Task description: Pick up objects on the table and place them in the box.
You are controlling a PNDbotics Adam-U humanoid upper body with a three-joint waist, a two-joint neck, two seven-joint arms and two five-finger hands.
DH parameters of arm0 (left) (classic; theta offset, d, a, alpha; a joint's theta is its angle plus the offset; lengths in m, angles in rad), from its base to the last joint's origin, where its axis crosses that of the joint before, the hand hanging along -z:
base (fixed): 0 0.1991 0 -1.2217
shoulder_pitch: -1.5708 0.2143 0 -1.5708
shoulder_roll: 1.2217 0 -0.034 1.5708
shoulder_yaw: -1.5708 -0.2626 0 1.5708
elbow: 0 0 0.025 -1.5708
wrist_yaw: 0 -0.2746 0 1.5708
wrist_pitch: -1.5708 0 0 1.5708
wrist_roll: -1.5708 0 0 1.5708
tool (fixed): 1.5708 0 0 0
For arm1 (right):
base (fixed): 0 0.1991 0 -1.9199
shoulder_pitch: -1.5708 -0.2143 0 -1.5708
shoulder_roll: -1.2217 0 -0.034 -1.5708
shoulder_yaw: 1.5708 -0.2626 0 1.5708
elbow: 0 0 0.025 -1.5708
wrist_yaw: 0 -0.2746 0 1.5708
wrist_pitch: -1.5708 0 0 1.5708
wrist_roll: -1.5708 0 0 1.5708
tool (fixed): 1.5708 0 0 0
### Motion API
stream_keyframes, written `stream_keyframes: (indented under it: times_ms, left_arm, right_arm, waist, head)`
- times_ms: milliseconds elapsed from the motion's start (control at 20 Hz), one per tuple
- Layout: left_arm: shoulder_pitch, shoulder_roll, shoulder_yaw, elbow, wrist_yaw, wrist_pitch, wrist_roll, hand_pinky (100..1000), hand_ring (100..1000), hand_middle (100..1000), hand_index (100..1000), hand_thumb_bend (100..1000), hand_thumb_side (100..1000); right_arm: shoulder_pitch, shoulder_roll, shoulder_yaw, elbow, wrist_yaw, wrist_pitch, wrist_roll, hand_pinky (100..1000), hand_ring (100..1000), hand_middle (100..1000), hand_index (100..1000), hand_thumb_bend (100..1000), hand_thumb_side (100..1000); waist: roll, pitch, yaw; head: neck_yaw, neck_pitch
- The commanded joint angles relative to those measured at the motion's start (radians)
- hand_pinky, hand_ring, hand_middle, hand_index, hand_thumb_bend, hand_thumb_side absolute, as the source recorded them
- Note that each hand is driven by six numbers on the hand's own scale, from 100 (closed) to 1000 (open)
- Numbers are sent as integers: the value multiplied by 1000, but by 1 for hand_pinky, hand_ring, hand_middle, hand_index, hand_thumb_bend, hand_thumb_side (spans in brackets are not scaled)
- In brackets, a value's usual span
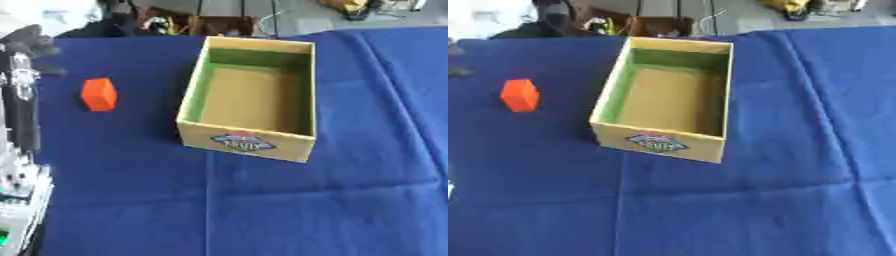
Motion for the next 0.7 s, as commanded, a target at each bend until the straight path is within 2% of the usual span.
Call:
stream_keyframes:
  times_ms: [50, 500, 700]
  left_arm:
    - [-5, 7, 6, -19, 2, -2, -4, 565, 681, 640, 782, 100, 880]
    - [-7, 9, 5, -19, 2, 1, -6, 564, 681, 641, 781, 100, 876]
    - [-28, 57, 16, -19, -28, 20, -20, 576, 700, 682, 819, 100, 848]
  right_arm:
    - [-7, -9, -2, -14, -6, -3, 2, 754, 829, 828, 891, 100, 1000]
    - [-9, -10, -1, -14, -7, -5, 3, 754, 828, 828, 891, 100, 1000]
    - [-8, -13, 0, -14, -5, -5, 3, 754, 827, 827, 891, 100, 1000]
  waist:
    - [-3, -14, 0]
    - [0, -10, -1]
    - [4, -10, 0]
  head:
    - [-2, -5]
    - [-1, -1]
    - [-6, -1]
